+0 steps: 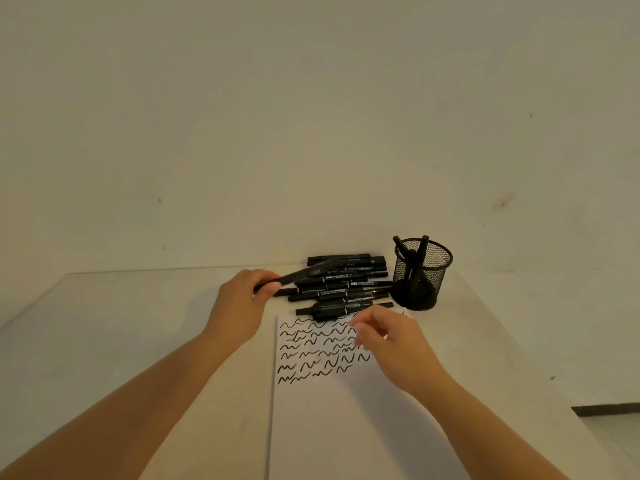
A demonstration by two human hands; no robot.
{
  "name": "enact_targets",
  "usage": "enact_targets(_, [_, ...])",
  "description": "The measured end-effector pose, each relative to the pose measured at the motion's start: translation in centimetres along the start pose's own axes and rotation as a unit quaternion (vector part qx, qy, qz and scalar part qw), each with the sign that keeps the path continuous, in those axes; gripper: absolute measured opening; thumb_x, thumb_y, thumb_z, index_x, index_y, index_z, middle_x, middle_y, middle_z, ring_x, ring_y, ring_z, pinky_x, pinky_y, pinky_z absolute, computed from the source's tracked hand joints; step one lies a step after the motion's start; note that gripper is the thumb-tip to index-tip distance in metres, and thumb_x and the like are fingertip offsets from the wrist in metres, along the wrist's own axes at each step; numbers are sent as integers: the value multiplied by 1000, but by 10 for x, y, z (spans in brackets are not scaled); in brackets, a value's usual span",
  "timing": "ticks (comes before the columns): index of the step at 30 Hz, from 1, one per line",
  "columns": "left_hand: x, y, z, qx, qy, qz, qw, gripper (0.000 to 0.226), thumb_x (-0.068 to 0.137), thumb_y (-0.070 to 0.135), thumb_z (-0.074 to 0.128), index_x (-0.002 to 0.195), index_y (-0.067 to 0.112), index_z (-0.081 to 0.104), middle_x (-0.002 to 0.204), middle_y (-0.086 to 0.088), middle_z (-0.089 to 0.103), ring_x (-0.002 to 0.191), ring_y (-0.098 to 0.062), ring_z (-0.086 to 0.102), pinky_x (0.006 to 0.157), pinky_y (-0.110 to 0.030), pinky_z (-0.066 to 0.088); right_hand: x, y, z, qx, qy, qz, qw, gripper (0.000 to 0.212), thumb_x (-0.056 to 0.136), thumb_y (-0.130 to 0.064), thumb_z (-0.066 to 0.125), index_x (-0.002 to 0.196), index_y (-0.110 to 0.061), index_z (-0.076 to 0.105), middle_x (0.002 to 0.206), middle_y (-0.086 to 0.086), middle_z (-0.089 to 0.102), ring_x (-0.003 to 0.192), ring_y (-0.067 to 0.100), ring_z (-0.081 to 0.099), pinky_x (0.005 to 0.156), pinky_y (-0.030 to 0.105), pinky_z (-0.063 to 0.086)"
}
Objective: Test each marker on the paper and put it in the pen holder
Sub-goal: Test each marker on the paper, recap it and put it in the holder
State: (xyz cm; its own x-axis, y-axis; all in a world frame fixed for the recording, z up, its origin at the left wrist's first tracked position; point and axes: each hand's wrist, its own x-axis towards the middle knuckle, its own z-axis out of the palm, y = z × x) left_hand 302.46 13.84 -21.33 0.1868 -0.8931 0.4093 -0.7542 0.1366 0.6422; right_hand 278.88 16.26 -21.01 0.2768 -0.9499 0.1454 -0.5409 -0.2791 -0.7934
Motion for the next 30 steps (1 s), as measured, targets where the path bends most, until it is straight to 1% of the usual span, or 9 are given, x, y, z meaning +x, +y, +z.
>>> enact_targets(4, [-36, 29, 8, -135, -98, -43, 985, 16, 89, 24, 54, 86, 38, 61, 69, 11, 60, 73, -11, 59, 72, -27, 49, -12, -7, 13, 163, -40, 69, 983, 11, 91, -29, 51, 100, -32, 57, 72, -8, 69, 60, 0, 60, 54, 13, 42])
enact_targets(7, [-63, 42, 9, -167, -125, -33, 977, 18, 89, 25, 54, 83, 41, 59, 58, 18, 62, 60, 4, 56, 62, -9, 43, -23, -10, 18, 269, -39, 83, 959, 10, 89, -29, 55, 95, -23, 60, 67, -5, 67, 52, 6, 52, 49, 18, 41])
enact_targets(10, [-85, 51, 7, -170, -142, -5, 975, 18, 89, 27, 53, 78, 40, 60, 58, 24, 60, 58, 6, 55, 58, -4, 38, -35, -9, 22, 324, -16, 89, 942, 15, 89, -25, 56, 81, -16, 65, 62, 1, 63, 47, 9, 47, 47, 22, 39])
enact_targets(15, [-102, 57, 5, -120, -128, 28, 984, 16, 83, 30, 60, 72, 42, 59, 62, 27, 59, 60, 5, 52, 55, -5, 36, -46, -11, 27, 373, 27, 100, 922, 19, 90, -23, 53, 81, -14, 68, 60, 3, 66, 50, 11, 56, 47, 23, 44])
enact_targets(18, [-105, 60, 6, -55, -97, 58, 992, 5, 81, 34, 62, 85, 38, 65, 70, 24, 62, 69, 5, 56, 62, -8, 40, -48, -12, 29, 379, 63, 128, 914, 21, 90, -25, 54, 79, -11, 66, 58, 3, 66, 49, 10, 57, 50, 24, 46])
enact_targets(20, [-107, 62, 7, -2, -65, 94, 993, 12, 82, 38, 62, 92, 33, 66, 79, 19, 66, 73, 2, 58, 67, -15, 46, -49, -12, 30, 383, 78, 141, 910, 23, 90, -28, 54, 78, -11, 65, 56, 2, 65, 48, 9, 57, 52, 26, 46])
enact_targets(25, [-109, 71, 5, 213, -28, 229, 949, 18, 76, 40, 58, 74, 27, 69, 55, 12, 62, 44, -8, 54, 38, -19, 36, -49, -11, 31, 367, 98, 179, 908, 30, 91, -33, 52, 75, -9, 59, 47, -3, 58, 41, 6, 48, 45, 21, 40])
enact_targets(27, [-111, 74, 7, 244, -64, 209, 945, 23, 86, 42, 49, 81, 27, 66, 62, 10, 64, 51, -10, 56, 42, -24, 35, -47, -10, 29, 355, 95, 194, 910, 31, 92, -32, 51, 72, -9, 57, 43, -5, 53, 38, 6, 43, 44, 22, 38])
enact_targets(30, [-114, 68, 11, 165, -97, 141, 971, 29, 92, 47, 36, 88, 29, 58, 77, 10, 65, 68, -10, 57, 57, -27, 39, -43, -10, 27, 331, 94, 194, 919, 32, 92, -31, 52, 68, -9, 56, 39, -6, 47, 38, 8, 38, 48, 26, 33])
